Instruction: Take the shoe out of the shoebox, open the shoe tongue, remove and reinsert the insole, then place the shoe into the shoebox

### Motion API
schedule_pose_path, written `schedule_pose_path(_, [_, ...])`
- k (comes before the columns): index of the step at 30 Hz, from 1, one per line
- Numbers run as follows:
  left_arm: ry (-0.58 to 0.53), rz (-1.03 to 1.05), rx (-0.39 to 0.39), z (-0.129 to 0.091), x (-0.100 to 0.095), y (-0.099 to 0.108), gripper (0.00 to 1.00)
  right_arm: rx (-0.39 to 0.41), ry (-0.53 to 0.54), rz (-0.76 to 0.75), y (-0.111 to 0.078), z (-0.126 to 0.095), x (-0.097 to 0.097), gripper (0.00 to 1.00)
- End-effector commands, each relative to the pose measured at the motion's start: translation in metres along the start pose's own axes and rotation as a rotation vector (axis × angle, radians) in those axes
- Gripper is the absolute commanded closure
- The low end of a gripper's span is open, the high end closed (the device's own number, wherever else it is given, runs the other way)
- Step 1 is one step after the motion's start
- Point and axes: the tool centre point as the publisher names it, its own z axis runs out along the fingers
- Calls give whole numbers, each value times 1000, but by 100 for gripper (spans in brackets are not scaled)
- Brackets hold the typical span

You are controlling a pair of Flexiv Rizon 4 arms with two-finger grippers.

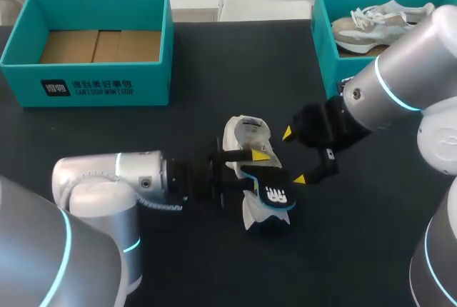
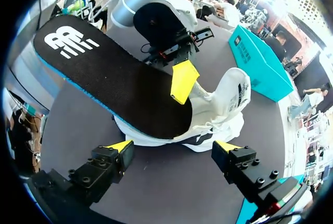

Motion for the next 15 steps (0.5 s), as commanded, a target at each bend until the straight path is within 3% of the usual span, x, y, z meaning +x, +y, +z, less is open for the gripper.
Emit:
schedule_pose_path(1, [10,1,1,-8,4,-8,60,2,-3,0,1,1,1,0])
schedule_pose_path(11, [26,-5,26,-6,10,-16,64,2,-3,0,1,1,1,0])
schedule_pose_path(15, [35,-12,42,-3,13,-19,72,2,-3,0,1,1,1,0])
